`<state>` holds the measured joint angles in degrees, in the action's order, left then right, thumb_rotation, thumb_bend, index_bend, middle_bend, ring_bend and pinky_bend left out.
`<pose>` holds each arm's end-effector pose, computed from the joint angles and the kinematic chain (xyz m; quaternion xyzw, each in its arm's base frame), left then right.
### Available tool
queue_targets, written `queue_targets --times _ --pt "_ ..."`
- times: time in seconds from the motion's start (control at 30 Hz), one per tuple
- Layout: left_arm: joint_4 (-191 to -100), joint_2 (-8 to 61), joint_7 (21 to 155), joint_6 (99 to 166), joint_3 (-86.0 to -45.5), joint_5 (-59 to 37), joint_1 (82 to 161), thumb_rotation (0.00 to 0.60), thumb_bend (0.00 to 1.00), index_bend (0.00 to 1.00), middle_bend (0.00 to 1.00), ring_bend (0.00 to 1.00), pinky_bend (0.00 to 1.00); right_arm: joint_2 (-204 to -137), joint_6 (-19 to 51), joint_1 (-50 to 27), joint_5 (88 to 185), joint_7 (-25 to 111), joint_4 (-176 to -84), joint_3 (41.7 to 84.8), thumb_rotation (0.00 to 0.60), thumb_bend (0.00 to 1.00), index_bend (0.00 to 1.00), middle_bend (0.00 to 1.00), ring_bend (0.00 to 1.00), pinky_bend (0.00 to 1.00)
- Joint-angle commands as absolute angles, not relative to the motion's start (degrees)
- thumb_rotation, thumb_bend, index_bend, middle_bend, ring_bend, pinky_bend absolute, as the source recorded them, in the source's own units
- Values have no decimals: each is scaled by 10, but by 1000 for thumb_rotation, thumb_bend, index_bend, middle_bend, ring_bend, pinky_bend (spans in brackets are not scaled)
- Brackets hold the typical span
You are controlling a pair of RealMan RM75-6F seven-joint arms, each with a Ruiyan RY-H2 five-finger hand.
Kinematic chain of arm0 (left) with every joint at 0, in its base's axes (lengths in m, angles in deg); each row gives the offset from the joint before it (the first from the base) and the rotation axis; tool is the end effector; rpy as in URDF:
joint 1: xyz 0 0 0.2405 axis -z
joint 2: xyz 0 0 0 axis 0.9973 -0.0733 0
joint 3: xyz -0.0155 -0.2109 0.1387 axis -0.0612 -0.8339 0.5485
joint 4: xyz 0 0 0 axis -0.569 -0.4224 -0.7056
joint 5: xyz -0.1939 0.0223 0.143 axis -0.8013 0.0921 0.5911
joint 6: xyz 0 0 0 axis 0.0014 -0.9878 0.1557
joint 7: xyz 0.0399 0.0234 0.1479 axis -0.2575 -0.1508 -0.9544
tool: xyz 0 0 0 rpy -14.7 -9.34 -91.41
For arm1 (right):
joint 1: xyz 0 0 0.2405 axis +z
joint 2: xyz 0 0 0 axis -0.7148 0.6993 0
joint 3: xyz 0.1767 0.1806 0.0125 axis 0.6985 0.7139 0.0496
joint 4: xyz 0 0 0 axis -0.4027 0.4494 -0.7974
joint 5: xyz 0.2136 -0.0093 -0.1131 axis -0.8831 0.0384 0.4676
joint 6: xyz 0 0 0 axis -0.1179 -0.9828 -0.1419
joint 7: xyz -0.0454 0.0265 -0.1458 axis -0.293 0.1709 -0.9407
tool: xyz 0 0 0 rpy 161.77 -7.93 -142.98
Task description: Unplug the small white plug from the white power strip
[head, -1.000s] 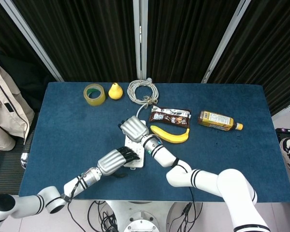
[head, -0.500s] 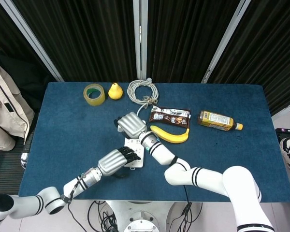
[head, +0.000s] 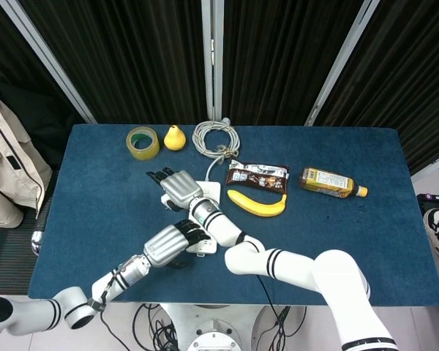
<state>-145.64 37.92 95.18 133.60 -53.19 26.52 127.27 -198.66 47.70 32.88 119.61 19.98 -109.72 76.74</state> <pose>-0.1454 0.2835 -0.0935 -0.8183 -0.2858 -0.4483 0.2186 0.0797 -0.4247 -0.1559 0.8035 -0.3579 0.3785 0.2883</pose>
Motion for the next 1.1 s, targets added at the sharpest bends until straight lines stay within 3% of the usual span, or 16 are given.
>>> queue_targets --times 0.03,0.13,0.33,0.6,0.8,1.1 --pt "-1457 377 950 1336 -532 265 1272 600 187 204 230 157 178 -1967 459 319 1192 198 -1124 764 600 303 0 0 0 196" --pt "-1458 373 945 1339 -533 266 1271 600 186 204 230 157 178 -1929 430 294 1199 199 -1177 757 600 303 0 0 0 187" --pt "-1463 354 937 1352 -535 260 1259 600 185 204 230 157 177 -1794 309 190 1265 185 -1360 708 600 302 0 4 0 187" --pt "-1487 303 911 1401 -555 218 1214 600 180 204 230 157 175 -1595 129 3 1371 195 -1577 602 600 302 0 70 0 185" --pt "-1527 239 878 1460 -584 153 1153 600 178 204 230 157 171 -1511 9 -133 1482 285 -1599 521 600 303 0 84 0 166" --pt "-1609 159 824 1562 -597 82 1046 600 177 204 226 157 165 -1501 -115 -285 1566 404 -1520 456 600 314 0 79 0 138"
